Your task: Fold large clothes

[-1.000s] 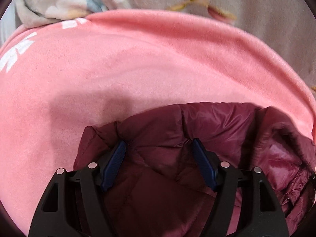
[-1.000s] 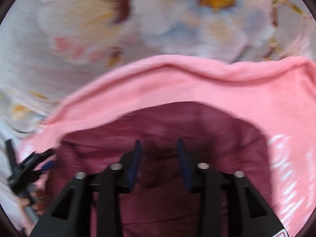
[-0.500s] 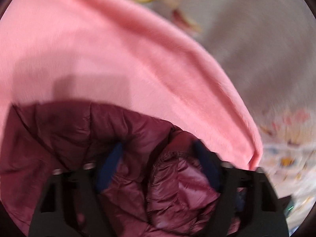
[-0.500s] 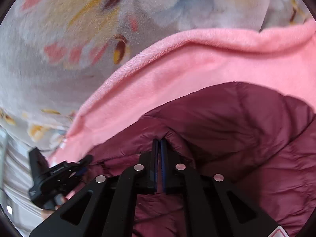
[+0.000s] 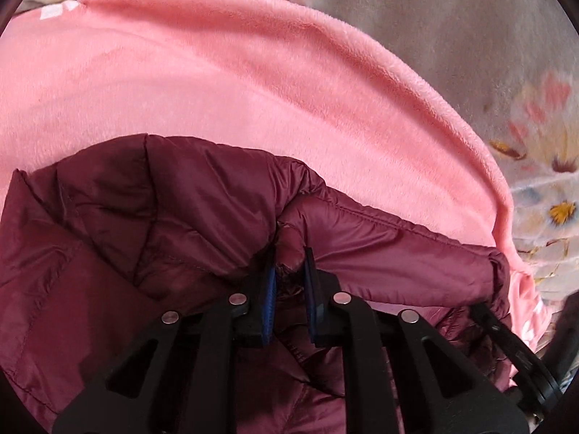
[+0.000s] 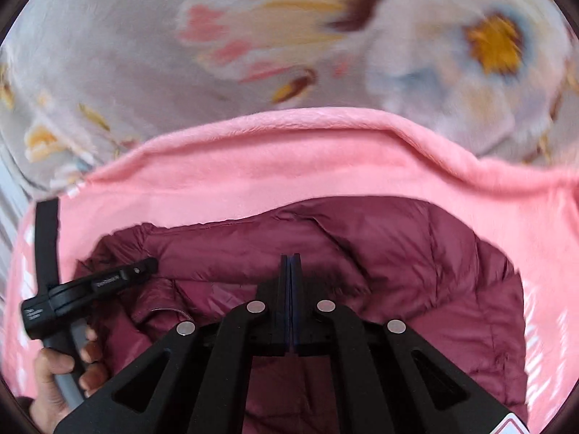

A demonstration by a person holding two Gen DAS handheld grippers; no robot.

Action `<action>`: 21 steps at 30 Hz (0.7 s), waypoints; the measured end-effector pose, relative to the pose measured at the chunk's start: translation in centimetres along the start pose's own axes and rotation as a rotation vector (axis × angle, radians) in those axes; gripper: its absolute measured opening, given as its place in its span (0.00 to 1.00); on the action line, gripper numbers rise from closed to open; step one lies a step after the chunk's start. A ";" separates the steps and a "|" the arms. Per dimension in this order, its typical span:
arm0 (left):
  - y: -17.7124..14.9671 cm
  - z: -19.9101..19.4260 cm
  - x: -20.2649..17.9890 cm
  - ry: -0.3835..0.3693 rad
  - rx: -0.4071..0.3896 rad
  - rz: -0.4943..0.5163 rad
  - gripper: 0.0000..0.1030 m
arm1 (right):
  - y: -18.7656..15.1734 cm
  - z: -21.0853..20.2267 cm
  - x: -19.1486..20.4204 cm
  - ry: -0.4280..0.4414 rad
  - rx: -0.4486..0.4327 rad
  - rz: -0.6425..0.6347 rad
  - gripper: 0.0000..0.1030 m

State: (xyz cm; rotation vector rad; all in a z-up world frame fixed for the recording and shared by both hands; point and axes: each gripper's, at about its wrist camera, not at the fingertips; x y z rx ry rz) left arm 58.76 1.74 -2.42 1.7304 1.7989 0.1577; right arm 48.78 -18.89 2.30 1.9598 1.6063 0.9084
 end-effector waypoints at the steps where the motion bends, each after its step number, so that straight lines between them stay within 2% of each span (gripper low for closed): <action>1: 0.0 0.1 -0.2 0.003 -0.003 0.005 0.13 | 0.3 0.8 0.2 -0.020 0.011 -0.004 0.00; 4: -0.4 0.8 -1.5 0.017 -0.009 0.021 0.14 | 0.2 3.5 -0.4 -0.054 0.059 0.023 0.00; 9: -1.3 2.2 -4.2 0.040 -0.024 0.052 0.15 | -0.3 5.2 -0.6 -0.061 0.080 0.024 0.00; 19: -2.9 3.3 -5.5 0.063 -0.059 0.100 0.16 | -1.8 6.8 0.7 -0.095 0.042 0.001 0.00; 21: -3.2 2.9 -4.7 0.075 -0.063 0.113 0.16 | -1.9 7.0 1.0 -0.093 0.038 0.002 0.00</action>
Point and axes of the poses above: each gripper's, at about its wrist camera, not at the fingertips, and z roughly the way its jaws point, x to its left, y to its top, and after that the axes turned 4 degrees about z, right-handed
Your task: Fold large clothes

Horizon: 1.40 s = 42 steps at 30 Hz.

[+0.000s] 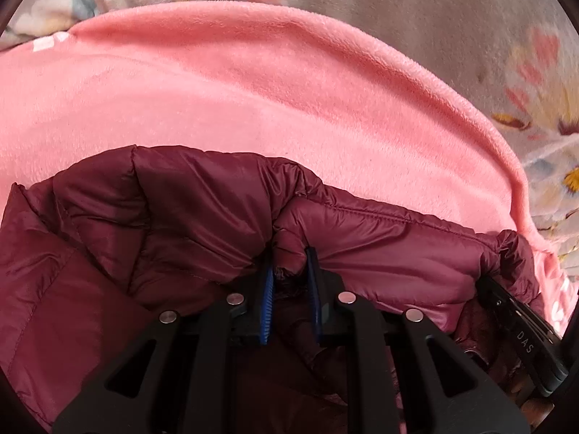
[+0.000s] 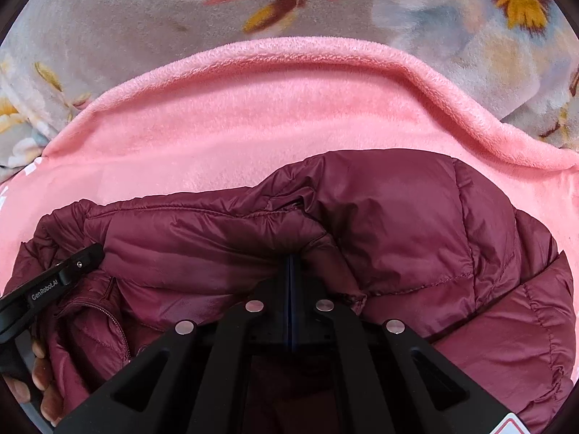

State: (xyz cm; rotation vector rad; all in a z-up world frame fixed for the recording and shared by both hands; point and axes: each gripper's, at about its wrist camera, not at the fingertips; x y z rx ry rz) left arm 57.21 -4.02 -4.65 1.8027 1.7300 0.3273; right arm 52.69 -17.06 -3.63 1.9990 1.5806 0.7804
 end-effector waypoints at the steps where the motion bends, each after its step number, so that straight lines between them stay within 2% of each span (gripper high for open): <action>1: -0.3 -0.2 0.4 0.007 -0.001 0.007 0.16 | 0.0 0.1 0.0 0.006 0.000 0.005 0.00; 9: -1.2 0.1 -1.5 0.063 -0.014 0.052 0.16 | 0.0 0.1 -0.8 0.027 -0.006 0.025 0.00; 11: -1.1 0.1 -1.6 0.059 -0.016 0.047 0.16 | 0.0 -0.6 -1.5 0.063 -0.014 0.051 0.00; 13: -1.1 0.1 -1.6 0.058 -0.020 0.043 0.17 | -0.3 -2.7 -2.2 0.063 -0.022 0.067 0.02; 15: -1.0 0.0 -1.4 0.050 -0.029 0.032 0.17 | -0.8 -5.9 -2.8 0.061 -0.052 0.067 0.18; 16: -1.0 0.0 -1.2 0.044 -0.032 0.024 0.18 | -1.3 -7.8 -3.2 0.057 -0.070 0.062 0.34; 17: -1.0 -0.4 -0.9 0.041 -0.033 0.009 0.20 | -2.2 -10.8 -3.9 0.052 -0.095 0.050 0.42; 20: -1.5 -4.3 -0.5 0.075 -0.067 0.021 0.29 | -5.1 -16.9 -6.0 0.034 -0.104 0.016 0.52; 22: -2.5 -8.2 -0.5 0.057 -0.077 0.078 0.40 | -8.4 -21.6 -8.2 0.008 -0.096 -0.004 0.60; 23: -3.0 -9.8 -0.2 0.048 -0.074 0.096 0.52 | -10.0 -23.5 -9.6 0.004 -0.096 -0.004 0.65; 24: -4.0 -12.3 0.4 0.043 -0.068 0.111 0.62 | -11.8 -25.2 -10.9 -0.003 -0.092 0.002 0.68; 26: -5.6 -16.3 2.2 0.013 -0.074 0.112 0.68 | -16.2 -28.7 -13.8 -0.015 -0.065 0.030 0.72; 29: -9.6 -22.4 6.2 0.009 -0.054 0.081 0.87 | -21.6 -31.8 -17.6 -0.031 -0.006 0.092 0.72; 31: -12.8 -25.1 9.5 -0.007 -0.016 0.035 0.88 | -25.4 -33.2 -19.9 -0.024 0.037 0.182 0.72; 34: -17.0 -27.8 14.2 -0.015 0.064 -0.046 0.88 | -28.9 -33.8 -21.6 0.004 0.056 0.284 0.72; 38: -22.5 -29.3 18.5 0.004 0.120 -0.114 0.88 | -31.1 -33.2 -22.6 0.058 0.065 0.382 0.72; 42: -26.2 -29.6 19.7 -0.034 0.141 -0.179 0.87 | -32.2 -32.5 -22.3 0.106 0.056 0.446 0.72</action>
Point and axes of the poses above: each gripper's, at about its wrist camera, not at the fingertips, and z roughly the way its jaws point, x to its left, y to its top, and after that the axes turned 4 degrees about z, right-handed
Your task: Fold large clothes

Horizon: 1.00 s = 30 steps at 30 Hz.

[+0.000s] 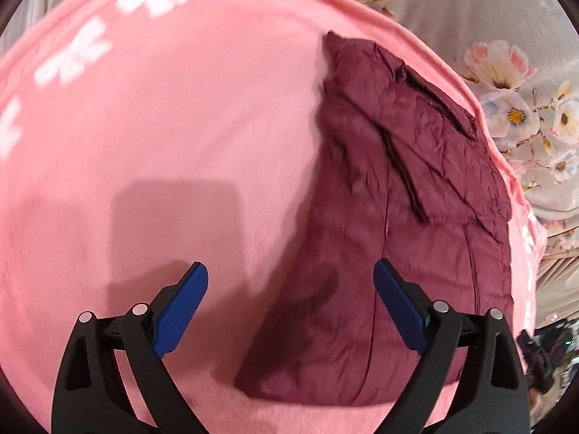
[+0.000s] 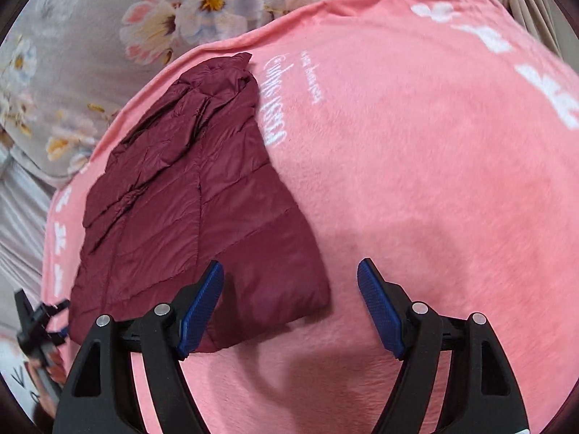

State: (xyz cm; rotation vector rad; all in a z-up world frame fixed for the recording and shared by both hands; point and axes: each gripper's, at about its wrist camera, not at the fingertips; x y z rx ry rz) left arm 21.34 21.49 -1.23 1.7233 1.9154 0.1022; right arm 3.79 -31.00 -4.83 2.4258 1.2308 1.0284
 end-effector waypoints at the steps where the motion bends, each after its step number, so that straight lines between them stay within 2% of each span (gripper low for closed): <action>1: -0.3 0.3 -0.1 -0.011 0.002 -0.010 0.87 | -0.2 0.3 0.1 0.005 0.004 0.011 0.72; 3: -1.5 0.8 -0.3 -0.036 0.004 -0.031 0.86 | -0.5 0.6 0.3 0.003 -0.001 0.018 0.65; 4: -1.7 0.7 -0.6 -0.026 -0.007 -0.023 0.86 | -0.7 0.7 0.5 0.006 -0.003 0.018 0.55; 5: -2.0 0.7 -1.2 -0.010 -0.016 0.001 0.81 | -0.8 0.7 0.7 0.024 0.001 0.026 0.41; 6: -2.3 0.8 -1.6 -0.007 -0.008 0.019 0.71 | -0.9 0.7 0.7 0.044 0.004 0.039 0.33; 7: -2.5 1.0 -2.0 -0.007 -0.002 0.025 0.67 | -1.0 0.5 0.7 0.058 0.005 0.054 0.18; 8: -2.7 0.9 -2.3 0.003 -0.004 0.032 0.58 | -1.1 0.1 0.8 0.070 0.000 0.065 0.10; 9: -2.9 0.8 -2.5 0.003 0.005 0.037 0.45 | -1.2 -0.5 0.9 0.078 -0.013 0.061 0.09; 10: -3.0 0.8 -2.7 -0.003 0.008 0.037 0.39 | -1.3 -1.0 1.1 0.081 -0.022 0.055 0.07; 12: -3.2 0.1 -2.7 -0.008 -0.001 0.024 0.17 | -1.8 -2.9 1.4 0.108 -0.045 0.040 0.06; 14: -3.5 -0.8 -2.7 -0.022 -0.017 0.020 0.10 | -2.6 -5.0 1.6 0.124 -0.065 0.016 0.05; 18: -4.6 -3.6 -3.1 -0.033 -0.069 0.056 0.06 | -5.1 -10.2 1.2 0.154 -0.083 -0.027 0.05; 22: -7.0 -7.6 -2.4 -0.069 -0.103 0.084 0.06 | -9.0 -15.5 -0.2 0.171 -0.054 -0.041 0.05; 27: -12.4 -13.5 0.0 -0.106 -0.107 0.105 0.05 | -13.8 -21.7 -1.3 0.178 -0.029 -0.045 0.04; 30: -15.8 -17.2 1.9 -0.127 -0.109 0.087 0.05 | -14.3 -25.3 -0.3 0.213 -0.065 -0.059 0.04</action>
Point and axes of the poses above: each gripper's, at about its wrist camera, not at the fingertips, and z roughly the way its jaws point, x to its left, y to its top, and after that the axes turned 4 degrees about z, right-handed
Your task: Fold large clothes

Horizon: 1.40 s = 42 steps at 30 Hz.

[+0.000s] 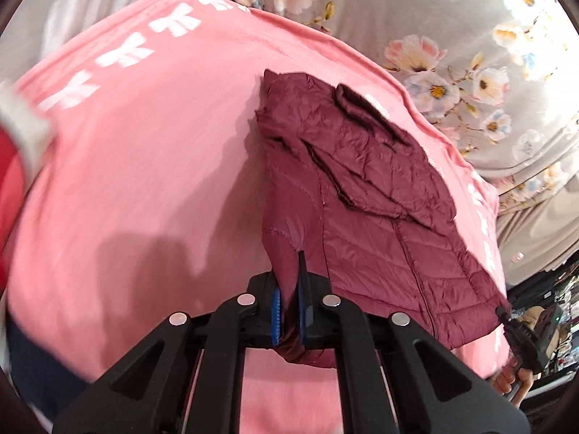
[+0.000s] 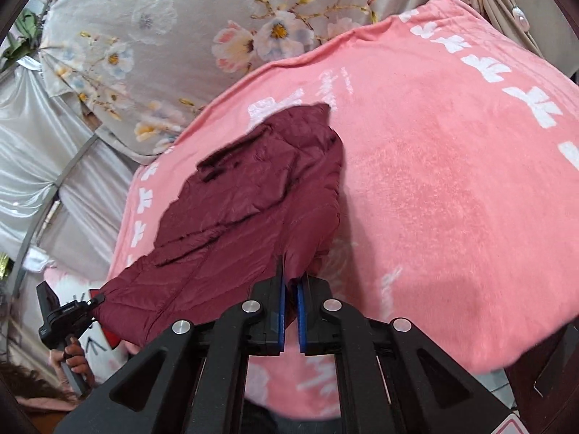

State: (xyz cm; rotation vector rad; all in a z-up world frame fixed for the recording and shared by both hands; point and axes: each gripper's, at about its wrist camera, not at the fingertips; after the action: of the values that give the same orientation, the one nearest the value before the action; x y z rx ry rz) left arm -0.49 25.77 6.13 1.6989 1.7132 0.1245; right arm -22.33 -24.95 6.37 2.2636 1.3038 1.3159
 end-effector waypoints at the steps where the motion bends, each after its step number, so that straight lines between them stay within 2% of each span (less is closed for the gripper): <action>1: -0.7 -1.2 0.0 -0.010 -0.003 -0.014 0.05 | 0.4 -0.8 0.6 0.008 -0.024 -0.010 0.04; 4: -2.0 -5.4 -0.1 -0.047 -0.049 -0.044 0.05 | 3.2 -2.4 2.5 0.067 -0.125 -0.035 0.04; 7: -1.1 -8.8 -1.4 -0.069 -0.137 -0.029 0.05 | 6.1 -1.9 3.7 0.100 -0.181 -0.044 0.04; 10: 2.0 -9.7 -3.3 -0.084 -0.209 0.010 0.05 | 11.0 0.7 5.0 0.110 -0.241 -0.051 0.04; 13: 6.3 -8.8 -5.0 -0.083 -0.254 0.041 0.05 | 15.5 4.9 6.2 0.108 -0.242 -0.029 0.04; 16: 11.1 -6.7 -6.6 -0.035 -0.284 0.068 0.05 | 19.3 10.2 6.3 0.068 -0.227 -0.019 0.04; 19: 15.2 -3.0 -7.5 0.041 -0.274 0.080 0.05 | 21.8 15.6 5.8 0.028 -0.191 0.015 0.04; 24: 20.4 5.9 -6.6 0.182 -0.178 0.064 0.05 | 23.3 23.3 4.1 -0.050 -0.125 0.063 0.04; 30: 21.9 14.7 -5.0 0.280 -0.052 0.047 0.05 | 23.3 29.5 2.1 -0.150 -0.078 0.060 0.04; 34: 21.7 19.2 -4.1 0.325 0.013 0.050 0.05 | 23.0 31.8 1.2 -0.187 -0.056 0.051 0.04; 42: 21.4 23.3 -3.7 0.366 0.037 0.077 0.07 | 22.1 34.6 -0.4 -0.220 -0.025 0.061 0.11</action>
State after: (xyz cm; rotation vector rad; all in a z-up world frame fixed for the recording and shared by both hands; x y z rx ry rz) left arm 29.48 15.83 1.68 1.8559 1.9189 0.4672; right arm 17.66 -30.22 -1.34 2.3689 1.1459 1.0580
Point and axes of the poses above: each gripper's, at about its wrist camera, not at the fingertips, and z roughly the way its jaws point, x to its left, y to its top, and after that the axes turned 4 degrees about z, right-handed
